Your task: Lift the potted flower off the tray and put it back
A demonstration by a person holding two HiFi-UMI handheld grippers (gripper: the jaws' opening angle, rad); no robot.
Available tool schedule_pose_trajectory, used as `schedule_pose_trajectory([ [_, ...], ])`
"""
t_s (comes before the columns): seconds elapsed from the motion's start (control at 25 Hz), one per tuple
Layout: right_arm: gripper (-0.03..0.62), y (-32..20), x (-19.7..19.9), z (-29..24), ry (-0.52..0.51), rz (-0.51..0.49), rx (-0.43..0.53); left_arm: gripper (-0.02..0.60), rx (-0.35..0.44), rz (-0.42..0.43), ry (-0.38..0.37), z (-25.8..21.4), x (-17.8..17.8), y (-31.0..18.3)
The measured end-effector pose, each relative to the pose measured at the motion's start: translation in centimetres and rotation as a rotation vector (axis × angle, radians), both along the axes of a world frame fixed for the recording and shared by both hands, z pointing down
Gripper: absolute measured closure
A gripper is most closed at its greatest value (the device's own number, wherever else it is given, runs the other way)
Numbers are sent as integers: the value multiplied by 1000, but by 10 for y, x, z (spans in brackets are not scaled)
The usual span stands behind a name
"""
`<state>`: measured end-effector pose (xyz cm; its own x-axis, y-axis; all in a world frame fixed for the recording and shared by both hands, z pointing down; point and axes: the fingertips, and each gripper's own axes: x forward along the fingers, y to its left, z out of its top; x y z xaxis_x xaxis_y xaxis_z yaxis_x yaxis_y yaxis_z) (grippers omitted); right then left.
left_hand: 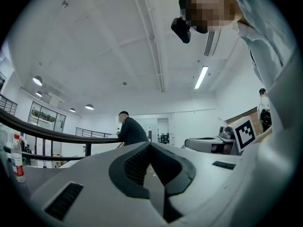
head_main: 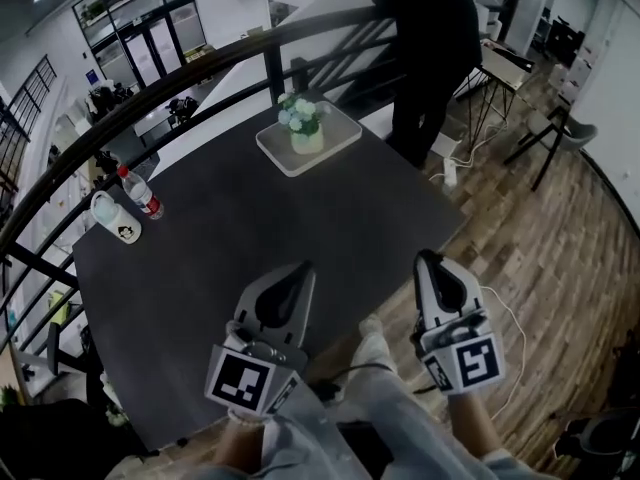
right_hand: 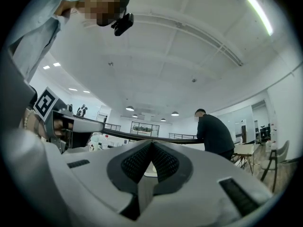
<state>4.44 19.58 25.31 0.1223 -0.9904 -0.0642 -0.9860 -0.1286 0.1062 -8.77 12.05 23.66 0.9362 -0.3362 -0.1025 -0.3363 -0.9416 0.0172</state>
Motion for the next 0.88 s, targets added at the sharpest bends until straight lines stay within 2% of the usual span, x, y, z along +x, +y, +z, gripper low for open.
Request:
schedule_pose_trajectory([
  [0.56,591,-96,88,-1,27,-238,-33,583,-20,-188,-29,-2,93,-65],
  [0.88,591,-155,131,3,12,-375,-42,583,-45,-321,-56,6,129,-101],
])
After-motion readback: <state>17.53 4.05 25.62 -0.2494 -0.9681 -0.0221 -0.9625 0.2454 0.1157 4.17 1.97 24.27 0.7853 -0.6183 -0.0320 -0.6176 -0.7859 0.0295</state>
